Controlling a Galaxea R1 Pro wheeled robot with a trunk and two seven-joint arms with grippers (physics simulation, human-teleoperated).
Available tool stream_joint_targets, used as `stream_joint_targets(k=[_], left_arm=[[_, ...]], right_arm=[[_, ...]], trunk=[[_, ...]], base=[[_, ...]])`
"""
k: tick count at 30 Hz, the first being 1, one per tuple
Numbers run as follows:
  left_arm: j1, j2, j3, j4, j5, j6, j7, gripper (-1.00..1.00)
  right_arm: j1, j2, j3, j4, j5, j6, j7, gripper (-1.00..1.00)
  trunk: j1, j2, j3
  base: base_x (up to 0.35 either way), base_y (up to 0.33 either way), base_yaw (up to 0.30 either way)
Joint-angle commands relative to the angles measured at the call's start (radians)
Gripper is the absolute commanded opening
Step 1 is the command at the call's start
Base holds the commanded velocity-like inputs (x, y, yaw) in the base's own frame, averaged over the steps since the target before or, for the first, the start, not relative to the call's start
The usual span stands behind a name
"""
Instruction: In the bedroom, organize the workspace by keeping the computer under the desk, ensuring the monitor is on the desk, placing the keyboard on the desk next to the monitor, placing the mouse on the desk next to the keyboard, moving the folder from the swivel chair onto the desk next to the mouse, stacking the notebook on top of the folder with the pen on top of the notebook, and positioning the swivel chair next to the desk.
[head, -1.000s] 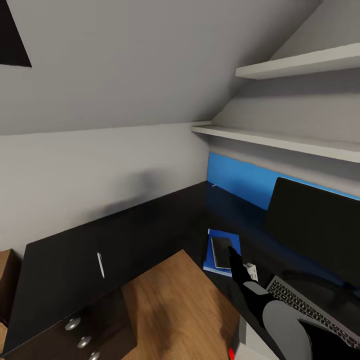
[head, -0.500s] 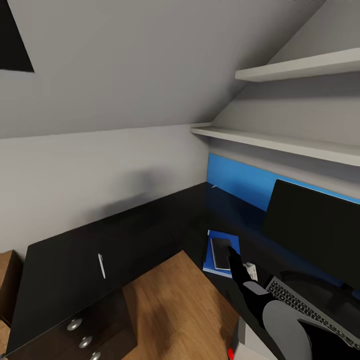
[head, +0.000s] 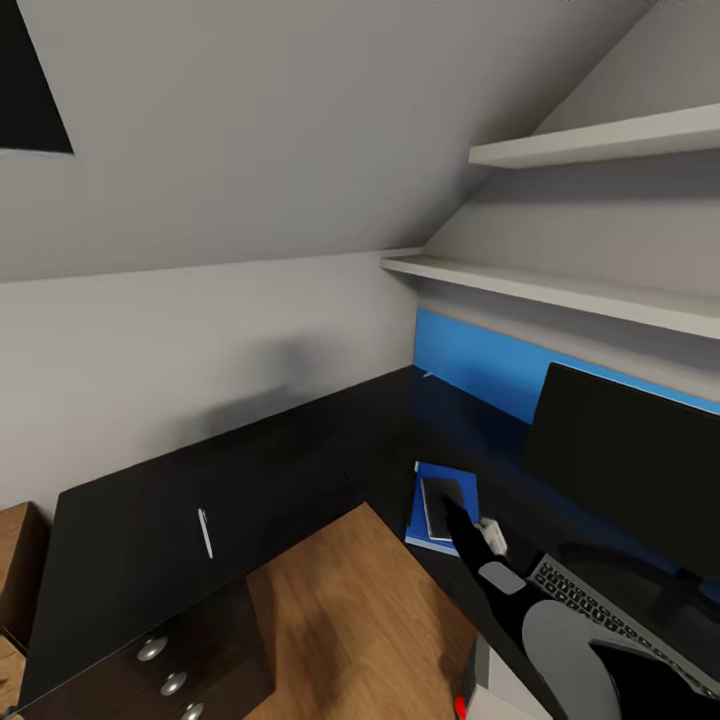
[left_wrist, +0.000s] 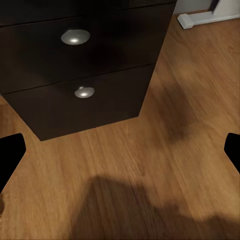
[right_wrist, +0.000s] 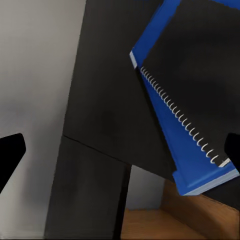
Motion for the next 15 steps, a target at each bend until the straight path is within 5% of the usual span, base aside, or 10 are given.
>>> stream_joint_targets(k=[1,15], left_arm=[[-0.001,0.0,0.007,0.001,0.004,-0.002,-0.01,1.0],[-0.001,0.0,0.007,0.001,0.004,-0.001,-0.009,1.0]], right_arm=[[-0.001,0.004,-0.005,0.0,0.012,-0.006,0.005,1.0],[-0.001,0.066,0.024,-0.069,0.165,-0.097,-0.088,1.0]], trunk=[[-0.004,0.006,0.001],[-0.057,0.104,0.045]], base=[[0.0,0.0,0.0],[0.0,0.0,0.0]])
